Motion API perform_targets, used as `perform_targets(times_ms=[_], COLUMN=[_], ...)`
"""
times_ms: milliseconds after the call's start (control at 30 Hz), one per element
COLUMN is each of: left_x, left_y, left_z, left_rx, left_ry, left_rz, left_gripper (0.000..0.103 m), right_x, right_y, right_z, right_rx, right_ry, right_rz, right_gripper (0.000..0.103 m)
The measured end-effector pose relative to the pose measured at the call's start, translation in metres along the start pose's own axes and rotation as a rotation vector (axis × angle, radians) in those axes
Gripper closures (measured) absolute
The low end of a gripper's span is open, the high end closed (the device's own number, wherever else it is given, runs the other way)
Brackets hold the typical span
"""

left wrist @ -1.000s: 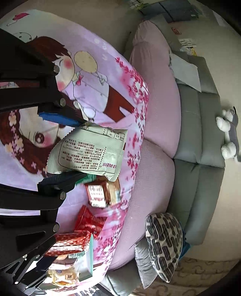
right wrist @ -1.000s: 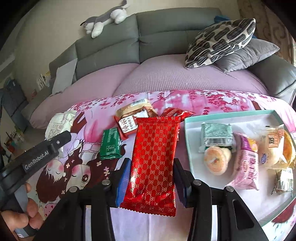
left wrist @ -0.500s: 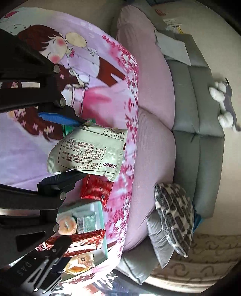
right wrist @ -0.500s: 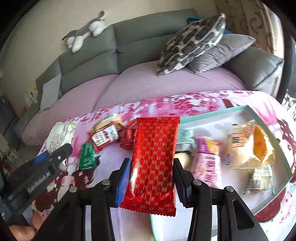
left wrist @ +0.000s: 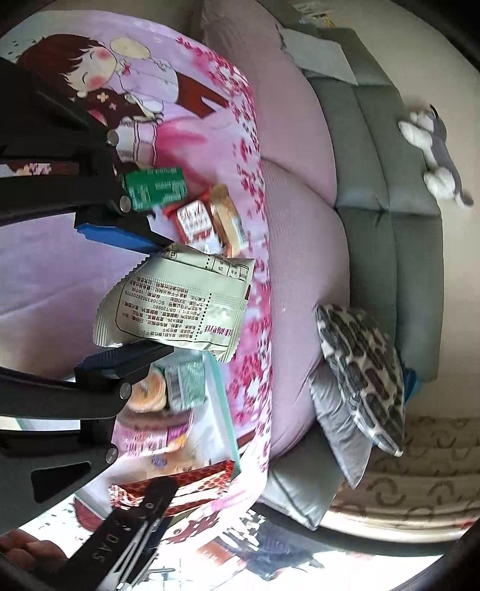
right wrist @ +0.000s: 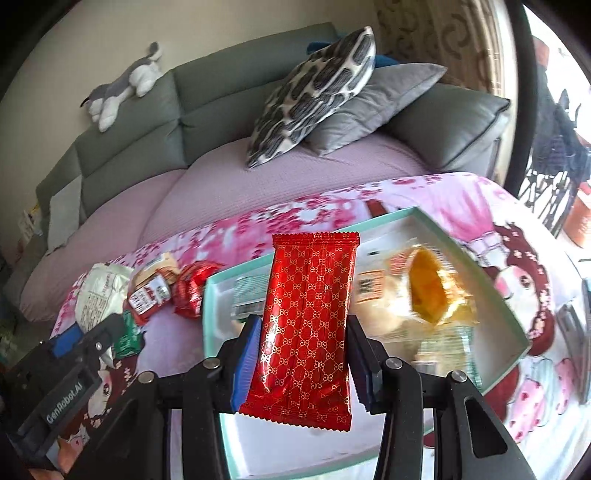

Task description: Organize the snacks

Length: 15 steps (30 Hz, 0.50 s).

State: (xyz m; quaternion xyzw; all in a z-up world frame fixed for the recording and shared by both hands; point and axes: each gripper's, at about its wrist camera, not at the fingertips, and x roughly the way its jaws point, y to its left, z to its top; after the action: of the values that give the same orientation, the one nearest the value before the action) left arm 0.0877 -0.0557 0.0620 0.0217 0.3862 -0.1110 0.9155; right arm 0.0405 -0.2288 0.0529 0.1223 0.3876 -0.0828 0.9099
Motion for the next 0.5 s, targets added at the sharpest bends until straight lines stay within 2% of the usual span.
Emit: perform_targets(times_ms=[267, 500], left_x=[0.005, 0.020], left_y=[-0.038, -0.067], left_z=[-0.005, -0.017], left_rx=[0.087, 0.152], left_ry=[0.028, 0.089], left_rz=[-0.063, -0.102], left_gripper=[0.054, 0.054], right_x=[-0.009, -0.007], right_y=[-0.028, -0.039], right_z=[0.003, -0.002], right_rx=[0.015, -0.009], right_ry=[-0.005, 0.028], right_rz=[-0.071, -0.096], right_gripper=[0.055, 0.055])
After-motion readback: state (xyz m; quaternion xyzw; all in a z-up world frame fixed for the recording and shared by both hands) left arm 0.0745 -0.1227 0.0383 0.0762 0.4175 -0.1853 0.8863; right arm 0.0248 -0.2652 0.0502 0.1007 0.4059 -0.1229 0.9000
